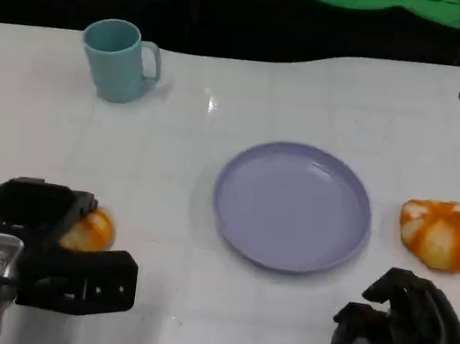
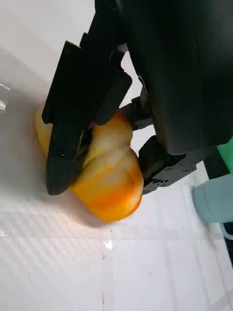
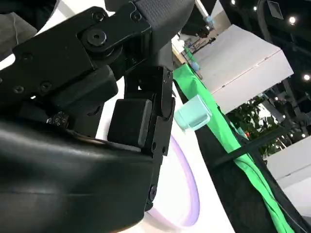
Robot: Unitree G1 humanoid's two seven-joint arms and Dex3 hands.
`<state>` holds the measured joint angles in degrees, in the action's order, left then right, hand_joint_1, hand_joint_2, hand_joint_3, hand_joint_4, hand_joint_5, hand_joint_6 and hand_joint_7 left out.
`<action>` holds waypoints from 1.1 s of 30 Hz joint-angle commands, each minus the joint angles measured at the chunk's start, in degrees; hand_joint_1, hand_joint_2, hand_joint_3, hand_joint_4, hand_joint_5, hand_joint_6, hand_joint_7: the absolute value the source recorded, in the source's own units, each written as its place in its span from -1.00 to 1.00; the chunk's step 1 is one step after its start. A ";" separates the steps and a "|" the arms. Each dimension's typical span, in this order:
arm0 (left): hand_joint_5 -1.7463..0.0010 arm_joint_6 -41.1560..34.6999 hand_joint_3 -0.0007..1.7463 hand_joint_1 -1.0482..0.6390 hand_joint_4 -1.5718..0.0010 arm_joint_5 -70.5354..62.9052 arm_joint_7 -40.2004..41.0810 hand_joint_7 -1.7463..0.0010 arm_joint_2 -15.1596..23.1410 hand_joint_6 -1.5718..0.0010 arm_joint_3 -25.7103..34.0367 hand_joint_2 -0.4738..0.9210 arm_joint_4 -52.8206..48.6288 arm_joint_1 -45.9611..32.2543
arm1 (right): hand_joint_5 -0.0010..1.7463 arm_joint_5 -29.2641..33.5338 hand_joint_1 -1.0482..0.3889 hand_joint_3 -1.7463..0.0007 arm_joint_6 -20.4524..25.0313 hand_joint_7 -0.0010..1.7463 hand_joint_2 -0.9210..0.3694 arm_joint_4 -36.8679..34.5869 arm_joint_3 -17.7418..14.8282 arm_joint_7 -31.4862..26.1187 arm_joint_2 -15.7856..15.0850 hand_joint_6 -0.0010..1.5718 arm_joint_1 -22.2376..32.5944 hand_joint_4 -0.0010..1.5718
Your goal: Grasp the bread from the table and place it into the plate.
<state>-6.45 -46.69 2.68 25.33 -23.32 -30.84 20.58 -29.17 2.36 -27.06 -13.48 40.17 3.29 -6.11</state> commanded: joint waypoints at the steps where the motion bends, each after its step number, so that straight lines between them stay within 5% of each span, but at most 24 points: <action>1: -0.97 2.83 -0.38 -0.17 0.12 2.46 5.78 0.73 0.34 -0.39 2.03 0.90 -0.66 -3.07 | -0.19 -0.34 -0.98 0.99 0.13 -0.66 -0.72 -0.34 -0.23 -0.12 -0.63 1.00 -0.22 0.99; 2: -0.99 3.75 -0.10 -0.13 0.08 2.92 7.14 -0.06 0.26 -0.06 2.33 0.71 -0.82 -3.23 | -0.20 -0.33 -0.97 0.99 -0.02 -0.67 -0.73 -0.54 -0.26 0.03 -0.65 1.00 -0.31 0.99; 3: -0.99 4.41 0.00 -0.11 0.08 3.25 8.08 -0.38 0.24 0.09 2.47 0.63 -1.01 -3.29 | -0.20 -0.33 -0.97 0.99 -0.11 -0.67 -0.74 -0.68 -0.29 0.12 -0.65 1.00 -0.38 0.99; 6: -1.00 6.76 0.11 -0.10 0.07 3.37 11.90 -0.68 0.28 0.23 2.68 0.55 -1.25 -3.58 | -0.20 -0.21 -0.96 0.99 -0.12 -0.67 -0.74 -0.88 -0.29 0.08 -0.77 1.00 -0.51 0.99; 8: -1.00 9.93 0.41 -0.06 0.02 3.34 16.95 -0.93 0.24 0.33 3.27 0.39 -0.67 -4.26 | -0.19 -0.08 -0.98 1.00 -0.20 -0.65 -0.73 -1.17 -0.37 -0.11 -0.87 1.00 -0.68 0.99; 20: -1.00 16.09 0.62 -0.05 0.00 2.88 25.07 -1.00 0.19 0.36 4.28 0.35 1.51 -5.37 | -0.18 0.11 -1.00 0.99 -0.54 -0.65 -0.74 -1.70 -0.35 -0.02 -0.99 1.00 -0.98 0.99; 33: -1.00 20.70 0.55 -0.03 -0.02 6.21 23.99 -0.97 -2.20 0.31 6.43 0.30 5.43 -2.80 | -0.13 0.01 -0.99 0.99 -0.88 -0.63 -0.76 -2.80 -0.59 0.34 -1.25 1.00 -1.49 0.97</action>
<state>13.25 -42.26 27.62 23.87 -17.97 -27.03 15.72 -29.01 1.90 -29.07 -13.72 40.15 3.11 -6.91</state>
